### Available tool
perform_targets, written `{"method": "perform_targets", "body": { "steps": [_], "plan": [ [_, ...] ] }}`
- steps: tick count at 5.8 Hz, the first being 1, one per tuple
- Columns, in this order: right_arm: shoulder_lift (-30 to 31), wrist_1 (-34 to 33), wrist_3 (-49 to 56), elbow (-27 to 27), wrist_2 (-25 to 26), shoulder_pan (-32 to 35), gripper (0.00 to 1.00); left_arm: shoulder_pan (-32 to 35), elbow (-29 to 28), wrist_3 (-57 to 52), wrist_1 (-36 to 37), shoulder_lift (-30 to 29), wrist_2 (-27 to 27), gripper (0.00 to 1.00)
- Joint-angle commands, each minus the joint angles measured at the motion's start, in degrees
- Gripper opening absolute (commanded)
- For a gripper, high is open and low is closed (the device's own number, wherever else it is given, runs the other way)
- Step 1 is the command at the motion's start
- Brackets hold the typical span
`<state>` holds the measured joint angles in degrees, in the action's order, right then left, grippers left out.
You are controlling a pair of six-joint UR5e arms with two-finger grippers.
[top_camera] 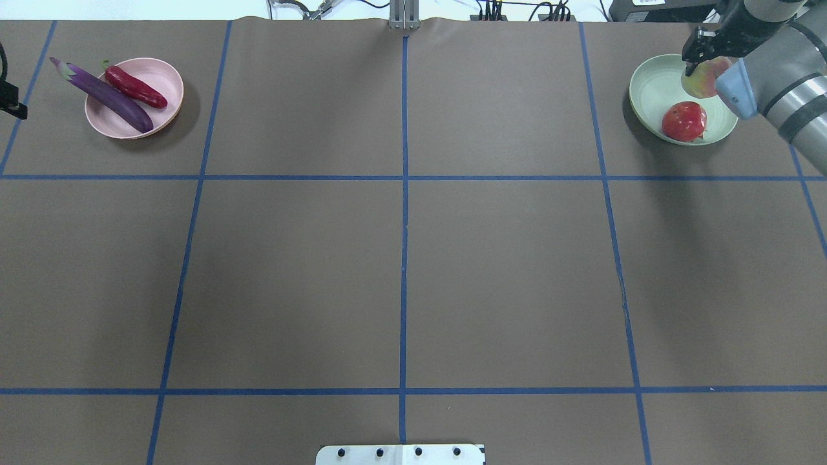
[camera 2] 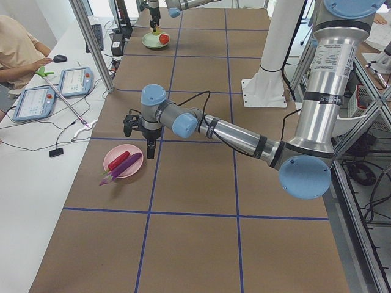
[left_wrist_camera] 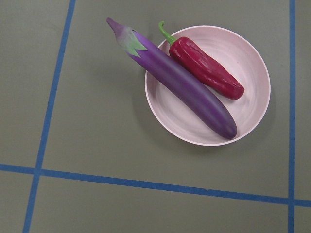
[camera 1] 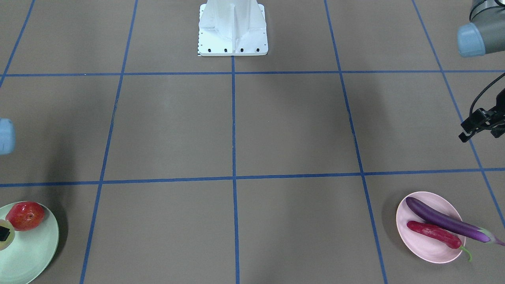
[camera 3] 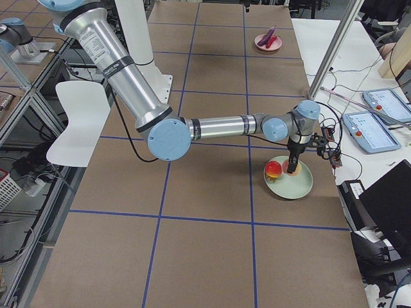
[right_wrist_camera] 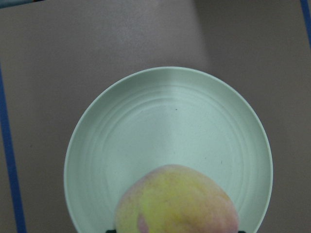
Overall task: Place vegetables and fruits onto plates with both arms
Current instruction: 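Open the right gripper to release the peach and withdraw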
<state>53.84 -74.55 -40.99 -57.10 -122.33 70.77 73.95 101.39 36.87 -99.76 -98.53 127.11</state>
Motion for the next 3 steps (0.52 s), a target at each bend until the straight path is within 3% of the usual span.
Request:
{"method": "perform_targets", "body": {
  "steps": [1,2,3],
  "plan": [
    [-0.85,2.48,0.03,4.1,1.48,-0.19,0.0,0.5,3.53,-1.27,0.97,2.53,0.15,1.0],
    [-0.5,2.48,0.03,4.1,1.39,-0.2,0.27,0.5,4.59,-1.63,0.97,3.77,0.15,1.0],
    [0.2,2.91,0.03,3.67,1.22,-0.02,0.99,0.5,5.13,-2.93,0.97,4.91,0.24,1.0]
  ]
}}
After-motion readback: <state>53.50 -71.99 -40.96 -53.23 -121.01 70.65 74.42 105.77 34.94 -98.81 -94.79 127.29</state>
